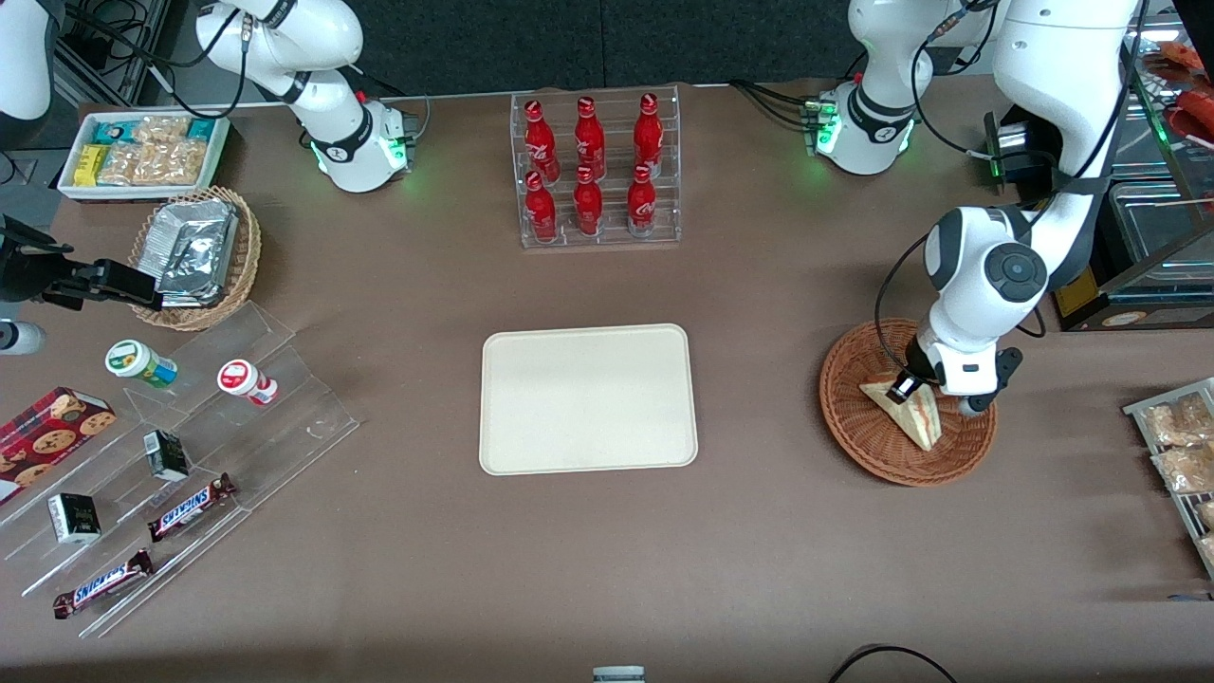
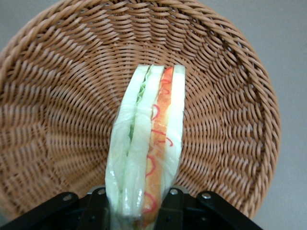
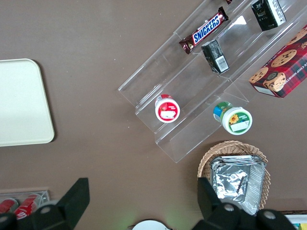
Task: Place sandwich from basket to tray
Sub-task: 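Lift the sandwich and carry it over the cream tray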
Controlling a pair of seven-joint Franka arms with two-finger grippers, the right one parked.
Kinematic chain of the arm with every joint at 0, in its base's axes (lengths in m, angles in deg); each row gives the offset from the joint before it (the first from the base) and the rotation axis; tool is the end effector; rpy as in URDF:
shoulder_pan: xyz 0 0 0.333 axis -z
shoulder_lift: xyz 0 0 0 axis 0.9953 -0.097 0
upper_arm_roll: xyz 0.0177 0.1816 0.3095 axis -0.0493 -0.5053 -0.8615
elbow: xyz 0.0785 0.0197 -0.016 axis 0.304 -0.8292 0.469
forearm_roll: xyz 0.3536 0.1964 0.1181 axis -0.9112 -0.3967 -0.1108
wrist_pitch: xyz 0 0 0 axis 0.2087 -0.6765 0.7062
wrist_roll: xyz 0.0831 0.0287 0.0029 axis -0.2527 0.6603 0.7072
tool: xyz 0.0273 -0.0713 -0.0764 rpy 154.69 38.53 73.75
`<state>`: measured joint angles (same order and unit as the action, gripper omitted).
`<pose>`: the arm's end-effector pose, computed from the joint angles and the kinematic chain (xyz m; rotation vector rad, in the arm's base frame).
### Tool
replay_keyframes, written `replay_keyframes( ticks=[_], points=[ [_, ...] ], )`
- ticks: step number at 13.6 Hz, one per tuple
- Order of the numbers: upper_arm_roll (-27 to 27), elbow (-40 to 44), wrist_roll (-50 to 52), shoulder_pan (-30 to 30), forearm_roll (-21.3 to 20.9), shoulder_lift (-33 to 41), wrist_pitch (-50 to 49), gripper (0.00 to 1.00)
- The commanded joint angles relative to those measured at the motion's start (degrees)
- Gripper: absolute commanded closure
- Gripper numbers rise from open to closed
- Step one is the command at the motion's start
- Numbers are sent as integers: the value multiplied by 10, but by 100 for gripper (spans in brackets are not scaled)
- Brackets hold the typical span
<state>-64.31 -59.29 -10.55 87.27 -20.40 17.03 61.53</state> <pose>0.5686 -0.0603 0.2796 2.8950 1.2099 0.0735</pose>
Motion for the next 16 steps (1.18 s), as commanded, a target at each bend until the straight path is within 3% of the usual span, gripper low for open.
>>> replay_keyframes(
  ticks=[1, 6, 11, 13, 16],
  points=[
    [31, 71, 3, 2, -8, 33, -146, 100],
    [128, 173, 8, 2, -10, 54, -288, 100],
    [246, 248, 5, 2, -28, 15, -309, 99],
    [291, 301, 18, 21, -69, -36, -309, 99],
    [291, 373, 70, 105, -131, -124, -310, 99]
  ],
)
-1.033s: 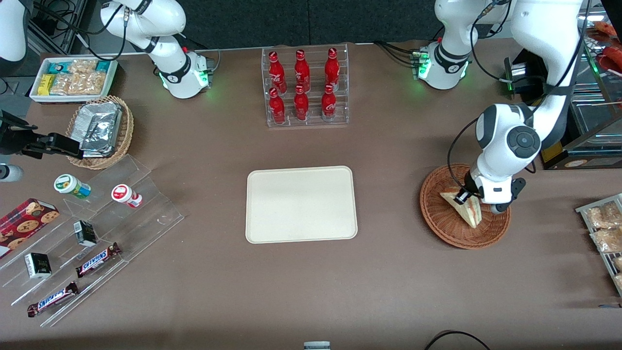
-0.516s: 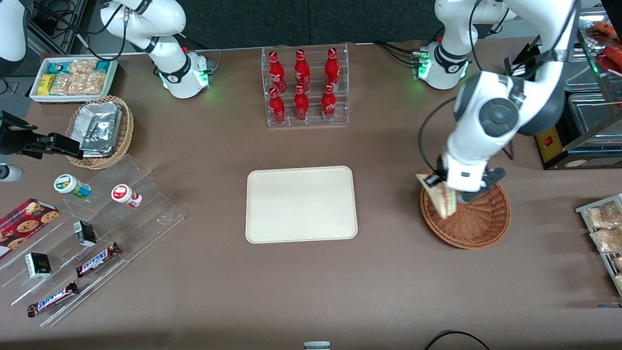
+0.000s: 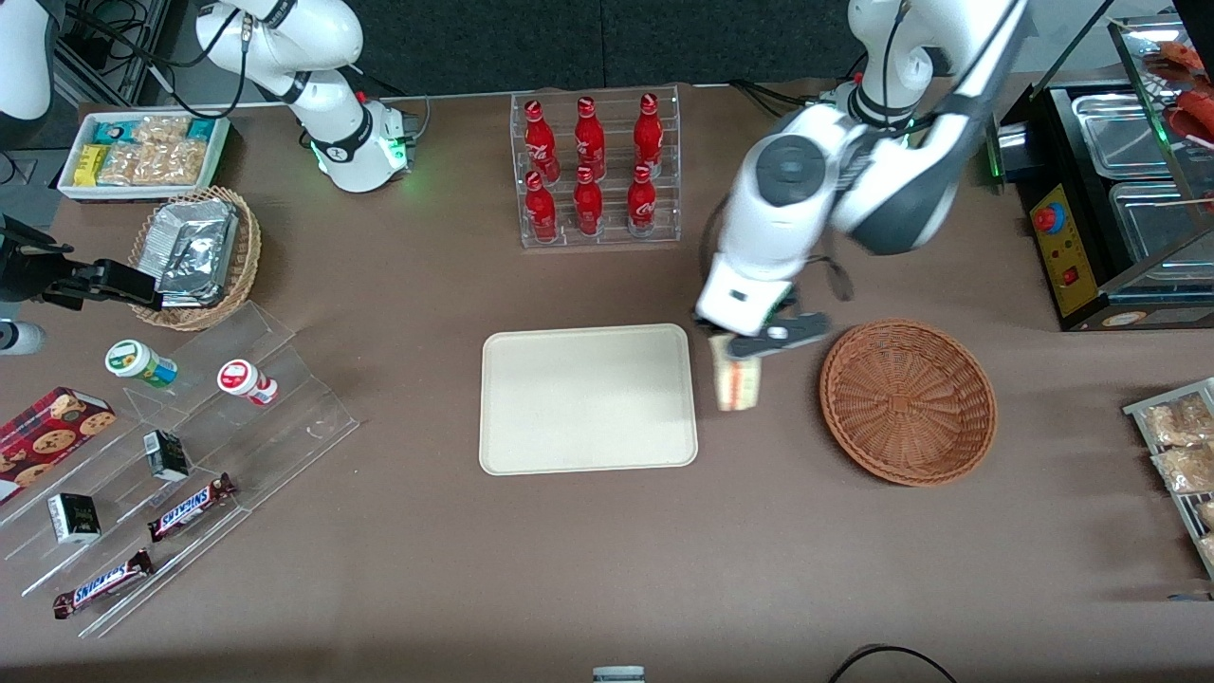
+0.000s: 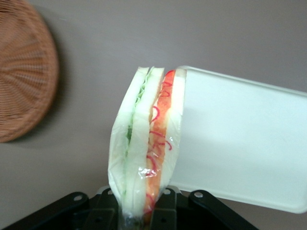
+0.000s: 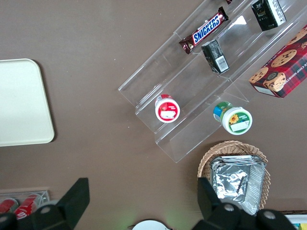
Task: Place sandwich from basket to tray
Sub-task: 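Lift the sandwich and carry it over the cream tray, then lower the sandwich onto the tray and open the left gripper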
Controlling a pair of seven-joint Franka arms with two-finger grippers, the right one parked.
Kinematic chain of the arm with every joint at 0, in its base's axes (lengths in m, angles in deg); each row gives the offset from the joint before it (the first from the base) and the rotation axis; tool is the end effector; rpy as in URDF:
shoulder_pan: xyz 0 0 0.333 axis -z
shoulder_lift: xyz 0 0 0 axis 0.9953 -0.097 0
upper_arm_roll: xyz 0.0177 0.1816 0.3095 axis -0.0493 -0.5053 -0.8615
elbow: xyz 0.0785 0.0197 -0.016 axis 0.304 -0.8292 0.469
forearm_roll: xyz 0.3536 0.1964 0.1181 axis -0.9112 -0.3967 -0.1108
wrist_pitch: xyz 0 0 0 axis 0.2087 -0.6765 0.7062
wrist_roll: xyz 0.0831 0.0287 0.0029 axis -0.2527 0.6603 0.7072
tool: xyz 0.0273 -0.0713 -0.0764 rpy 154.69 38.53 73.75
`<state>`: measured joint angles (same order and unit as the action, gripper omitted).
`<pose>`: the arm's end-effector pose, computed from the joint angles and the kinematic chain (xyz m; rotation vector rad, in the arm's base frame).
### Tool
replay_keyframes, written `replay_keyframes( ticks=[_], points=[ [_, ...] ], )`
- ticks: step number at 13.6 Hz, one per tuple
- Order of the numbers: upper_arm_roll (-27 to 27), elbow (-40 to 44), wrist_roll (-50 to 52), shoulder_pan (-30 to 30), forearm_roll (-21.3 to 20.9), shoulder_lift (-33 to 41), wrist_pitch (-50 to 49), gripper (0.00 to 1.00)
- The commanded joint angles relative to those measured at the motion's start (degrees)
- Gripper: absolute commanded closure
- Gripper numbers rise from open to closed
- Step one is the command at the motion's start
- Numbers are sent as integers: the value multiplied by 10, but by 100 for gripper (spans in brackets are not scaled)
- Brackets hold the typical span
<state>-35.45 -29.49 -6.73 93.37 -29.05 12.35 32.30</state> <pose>0.5398 -0.4067 0.4474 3.1182 0.3560 0.0493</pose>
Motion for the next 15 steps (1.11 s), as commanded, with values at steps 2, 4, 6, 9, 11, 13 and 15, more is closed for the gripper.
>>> replay_keyframes(
  ticks=[2, 4, 6, 9, 11, 13, 15],
  points=[
    [1, 109, 50, 84, -83, -131, -17, 99],
    [1, 135, 47, 102, -104, -174, -12, 99],
    [1, 159, 50, 122, -114, -210, -8, 98],
    [-1, 175, 88, 142, -144, -250, 0, 98],
    [-1, 179, 126, 148, -186, -273, 10, 98],
    [-1, 191, 144, 152, -195, -289, 23, 98],
    [-1, 215, 144, 153, -195, -307, 23, 98]
  ],
)
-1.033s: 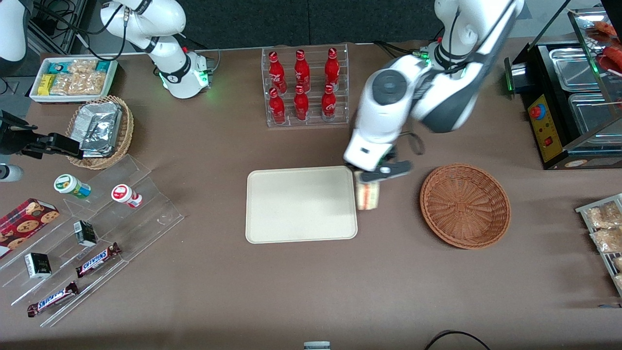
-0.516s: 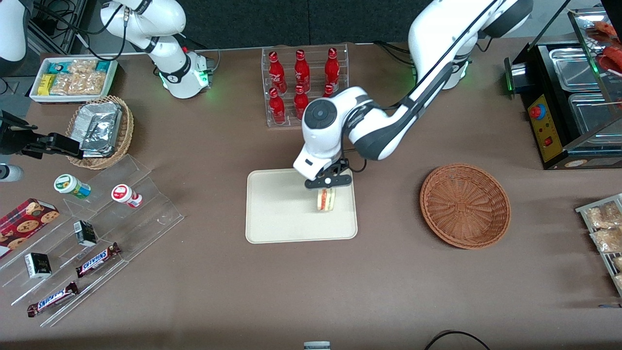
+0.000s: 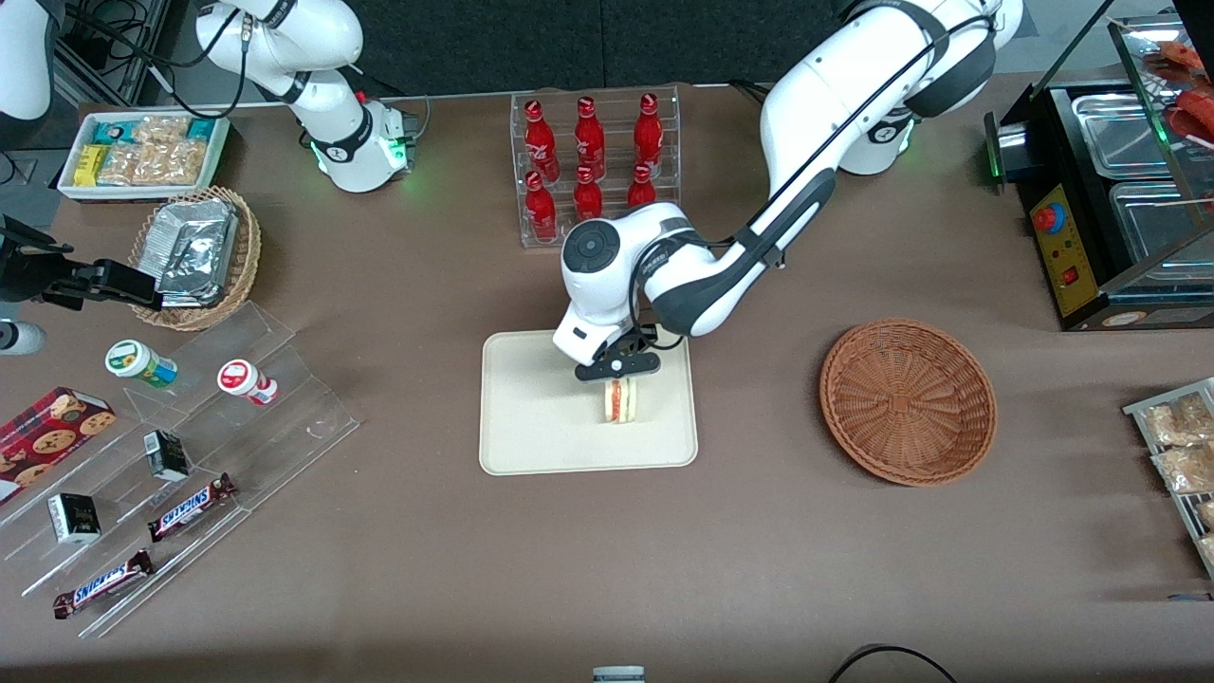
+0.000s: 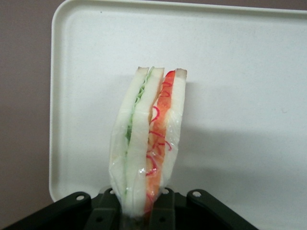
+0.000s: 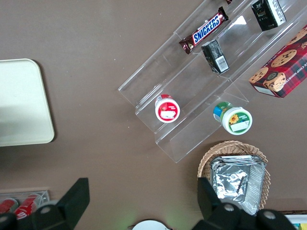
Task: Place sandwich from basket to tray
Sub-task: 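Lower the sandwich onto the tray and open the left gripper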
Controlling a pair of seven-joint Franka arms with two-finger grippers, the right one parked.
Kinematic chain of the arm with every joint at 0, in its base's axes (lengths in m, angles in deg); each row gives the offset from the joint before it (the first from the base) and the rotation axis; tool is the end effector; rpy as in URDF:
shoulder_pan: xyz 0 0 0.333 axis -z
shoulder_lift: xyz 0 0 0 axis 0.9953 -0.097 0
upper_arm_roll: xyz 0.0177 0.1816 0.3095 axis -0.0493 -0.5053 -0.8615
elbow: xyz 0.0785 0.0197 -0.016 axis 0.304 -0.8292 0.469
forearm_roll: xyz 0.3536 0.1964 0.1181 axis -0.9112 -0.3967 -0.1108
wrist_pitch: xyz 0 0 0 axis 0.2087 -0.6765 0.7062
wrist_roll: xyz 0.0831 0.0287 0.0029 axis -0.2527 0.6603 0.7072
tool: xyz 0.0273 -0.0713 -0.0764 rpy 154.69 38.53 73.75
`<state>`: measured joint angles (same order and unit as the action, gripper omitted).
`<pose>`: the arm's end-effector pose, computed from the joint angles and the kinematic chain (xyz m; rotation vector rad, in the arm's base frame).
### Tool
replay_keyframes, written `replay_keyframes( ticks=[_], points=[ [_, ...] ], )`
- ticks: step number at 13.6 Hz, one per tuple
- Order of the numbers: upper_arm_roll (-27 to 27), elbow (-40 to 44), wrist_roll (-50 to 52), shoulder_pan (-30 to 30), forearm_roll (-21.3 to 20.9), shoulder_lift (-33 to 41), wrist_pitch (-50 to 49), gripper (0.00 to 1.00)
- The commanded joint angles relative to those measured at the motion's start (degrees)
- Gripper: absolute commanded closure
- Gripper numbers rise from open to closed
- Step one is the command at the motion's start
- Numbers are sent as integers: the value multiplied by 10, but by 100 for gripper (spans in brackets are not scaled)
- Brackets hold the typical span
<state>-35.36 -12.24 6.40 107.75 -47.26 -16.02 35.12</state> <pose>0.5298 -0.5602 0.2674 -3.0764 -0.2120 -0.0458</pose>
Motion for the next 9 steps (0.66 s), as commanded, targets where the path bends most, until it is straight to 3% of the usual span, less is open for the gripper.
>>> replay_keyframes(
  ticks=[1, 6, 7, 8, 9],
  points=[
    [-2, 49, 14, 11, -13, -30, -5, 98],
    [-51, 49, 21, 49, -11, -37, 15, 92],
    [-51, 48, 21, 49, -10, -38, 15, 80],
    [-51, 48, 19, 49, -9, -37, 15, 33],
    [-51, 48, 19, 48, -10, -36, 14, 1]
  ],
)
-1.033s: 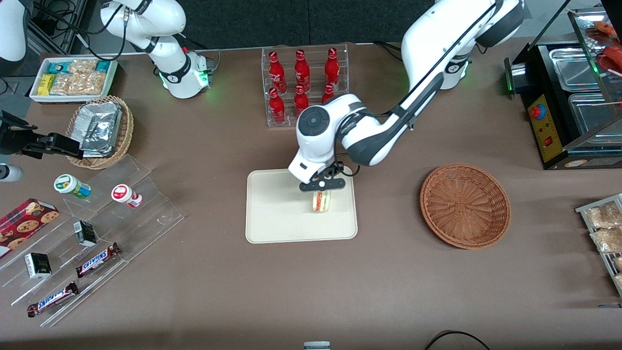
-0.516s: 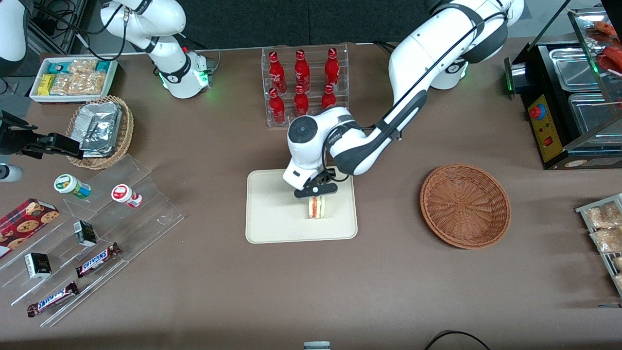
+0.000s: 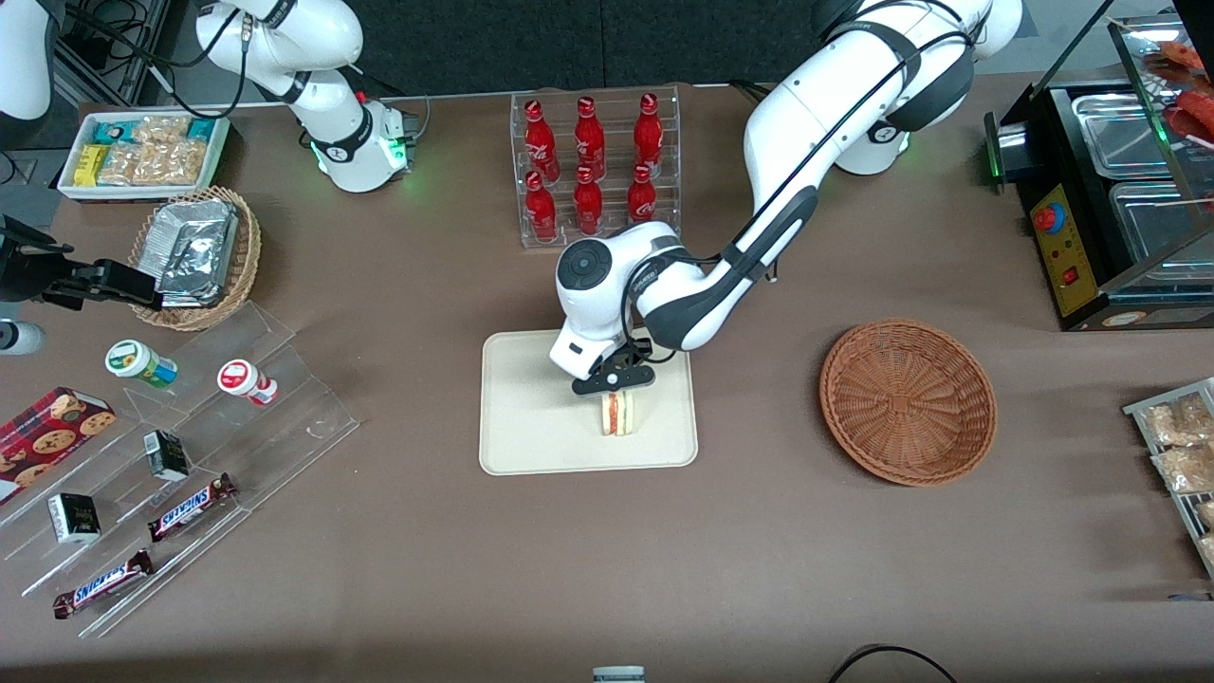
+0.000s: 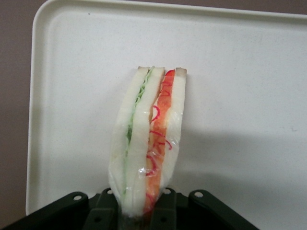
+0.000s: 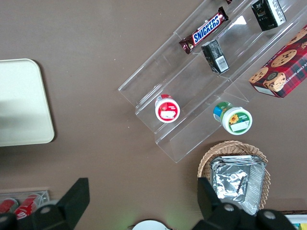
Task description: Place sandwich from basket to tray
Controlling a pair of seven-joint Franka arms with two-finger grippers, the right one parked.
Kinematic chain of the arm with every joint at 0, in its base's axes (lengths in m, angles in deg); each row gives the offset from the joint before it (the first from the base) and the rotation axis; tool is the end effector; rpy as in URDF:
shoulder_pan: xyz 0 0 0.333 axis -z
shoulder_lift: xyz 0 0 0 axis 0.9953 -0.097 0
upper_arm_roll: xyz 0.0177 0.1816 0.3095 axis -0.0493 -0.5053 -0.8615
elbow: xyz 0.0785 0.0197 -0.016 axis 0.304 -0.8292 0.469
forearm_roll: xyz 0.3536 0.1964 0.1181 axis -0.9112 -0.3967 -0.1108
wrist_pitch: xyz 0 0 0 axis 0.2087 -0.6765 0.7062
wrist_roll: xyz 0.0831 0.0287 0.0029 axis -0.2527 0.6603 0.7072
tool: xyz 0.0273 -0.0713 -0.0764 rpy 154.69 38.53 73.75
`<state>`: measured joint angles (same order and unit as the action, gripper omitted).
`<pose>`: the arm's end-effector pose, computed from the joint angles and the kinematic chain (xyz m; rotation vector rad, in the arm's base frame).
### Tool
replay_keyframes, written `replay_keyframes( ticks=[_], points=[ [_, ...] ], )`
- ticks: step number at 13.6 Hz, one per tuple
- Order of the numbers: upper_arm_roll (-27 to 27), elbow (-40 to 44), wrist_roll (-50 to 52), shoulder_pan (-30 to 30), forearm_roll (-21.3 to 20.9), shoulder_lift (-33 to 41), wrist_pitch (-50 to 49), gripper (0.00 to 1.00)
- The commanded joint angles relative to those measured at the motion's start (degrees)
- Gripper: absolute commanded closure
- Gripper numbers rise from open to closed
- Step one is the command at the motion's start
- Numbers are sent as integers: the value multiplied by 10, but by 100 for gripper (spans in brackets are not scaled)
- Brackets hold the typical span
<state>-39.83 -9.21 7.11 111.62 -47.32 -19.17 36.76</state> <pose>0.5372 -0.5695 0.2366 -3.0605 -0.2335 -0.0827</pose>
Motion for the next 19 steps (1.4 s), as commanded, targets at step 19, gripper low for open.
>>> replay_keyframes(
  ticks=[19],
  points=[
    [-6, 59, -149, -185, 198, 352, -360, 0]
  ],
)
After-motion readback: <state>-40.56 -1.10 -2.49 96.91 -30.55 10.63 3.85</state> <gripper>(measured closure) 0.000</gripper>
